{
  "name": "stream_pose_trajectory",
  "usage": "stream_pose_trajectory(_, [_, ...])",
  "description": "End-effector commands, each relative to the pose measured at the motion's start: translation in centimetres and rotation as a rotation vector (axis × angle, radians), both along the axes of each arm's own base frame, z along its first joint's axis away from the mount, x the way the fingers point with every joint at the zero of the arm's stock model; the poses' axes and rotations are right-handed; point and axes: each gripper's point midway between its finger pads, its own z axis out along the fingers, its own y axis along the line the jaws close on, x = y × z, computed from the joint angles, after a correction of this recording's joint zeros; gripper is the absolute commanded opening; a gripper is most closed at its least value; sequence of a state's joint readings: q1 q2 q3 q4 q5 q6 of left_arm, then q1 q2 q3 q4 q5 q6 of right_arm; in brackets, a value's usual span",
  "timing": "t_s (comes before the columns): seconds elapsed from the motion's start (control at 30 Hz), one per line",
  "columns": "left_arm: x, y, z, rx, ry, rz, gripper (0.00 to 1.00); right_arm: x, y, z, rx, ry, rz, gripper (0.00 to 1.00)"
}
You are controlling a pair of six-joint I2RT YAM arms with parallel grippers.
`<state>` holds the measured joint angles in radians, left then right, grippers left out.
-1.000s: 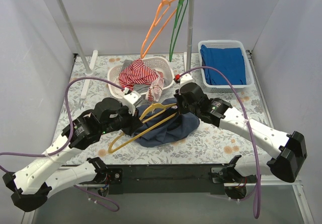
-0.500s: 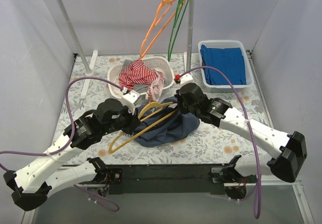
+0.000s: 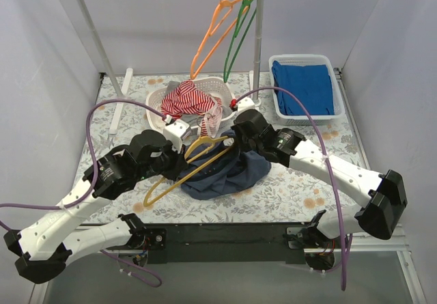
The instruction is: Place the tank top on the hanger
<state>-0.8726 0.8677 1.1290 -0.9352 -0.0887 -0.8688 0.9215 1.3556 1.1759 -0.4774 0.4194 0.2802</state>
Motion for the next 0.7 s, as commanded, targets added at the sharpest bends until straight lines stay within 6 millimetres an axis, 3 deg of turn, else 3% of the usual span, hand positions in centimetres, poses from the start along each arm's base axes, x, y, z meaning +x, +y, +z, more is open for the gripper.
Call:
stream_pose_trajectory(0.0, [0.1,0.0,1.0,-0.01,-0.021,-0.011,0.0,0.8,0.8,2.5,0.02,-0.051,0.005,0.01])
stream_pose_trajectory(0.23, [0.6,0.3,2.2,-0.042,-0.081,0.013,0.0,0.1,1.5,2.6,0.034,-0.008,0.046,0.01])
stream_pose_trajectory(0.47, [0.9,-2.6,0.2,-0.13,-0.044,-0.032,0.0,-1.3,3.5,6.5,0.16,0.012,0.139,0.01])
stream_pose_trajectory(0.67, [2.8,-4.0,2.5,-0.261,-0.174,-0.003,0.0,-1.7,3.3,6.5,0.141,0.033,0.137,0.01])
